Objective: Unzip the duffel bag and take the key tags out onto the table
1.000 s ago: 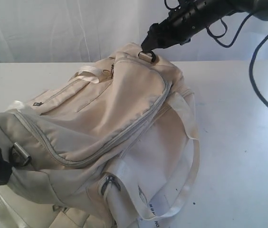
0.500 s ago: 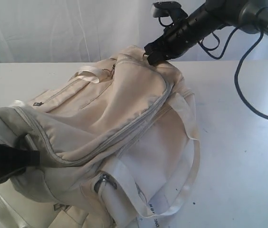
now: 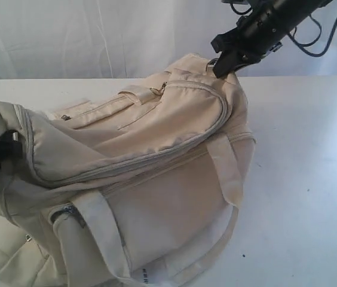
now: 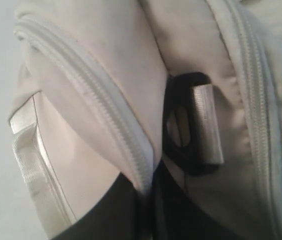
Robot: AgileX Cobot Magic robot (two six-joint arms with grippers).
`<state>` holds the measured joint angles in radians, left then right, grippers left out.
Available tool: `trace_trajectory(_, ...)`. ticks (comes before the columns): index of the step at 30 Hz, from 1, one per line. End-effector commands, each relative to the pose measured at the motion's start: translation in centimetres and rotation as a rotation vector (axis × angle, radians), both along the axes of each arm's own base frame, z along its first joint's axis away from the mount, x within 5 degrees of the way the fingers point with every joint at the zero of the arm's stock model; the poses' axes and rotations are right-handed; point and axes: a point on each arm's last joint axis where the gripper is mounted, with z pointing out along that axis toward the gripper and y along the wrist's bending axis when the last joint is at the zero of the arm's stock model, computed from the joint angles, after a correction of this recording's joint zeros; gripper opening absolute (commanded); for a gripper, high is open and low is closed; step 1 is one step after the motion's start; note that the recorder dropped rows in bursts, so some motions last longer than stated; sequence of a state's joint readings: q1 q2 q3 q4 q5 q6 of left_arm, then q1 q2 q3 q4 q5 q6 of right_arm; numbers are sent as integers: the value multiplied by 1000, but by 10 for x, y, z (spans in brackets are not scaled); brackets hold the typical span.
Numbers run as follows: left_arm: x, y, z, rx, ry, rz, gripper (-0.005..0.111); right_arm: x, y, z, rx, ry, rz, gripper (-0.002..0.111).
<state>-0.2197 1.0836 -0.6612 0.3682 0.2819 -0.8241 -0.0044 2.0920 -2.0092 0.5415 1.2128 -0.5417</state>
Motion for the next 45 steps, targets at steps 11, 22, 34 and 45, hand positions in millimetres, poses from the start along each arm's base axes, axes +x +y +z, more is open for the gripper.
trace_trajectory(11,85,-29,27,125,40,-367,0,-120,-21,12,-117,-20,-215,0)
trace_trajectory(22,92,-37,23,149,158,-511,0,-148,-31,-25,-190,-5,-340,0)
trace_trajectory(34,78,-35,35,225,192,-638,68,-142,-30,2,-169,-92,-343,57)
trace_trajectory(45,51,-34,153,223,-123,-629,70,-177,-29,93,-133,-361,-353,66)
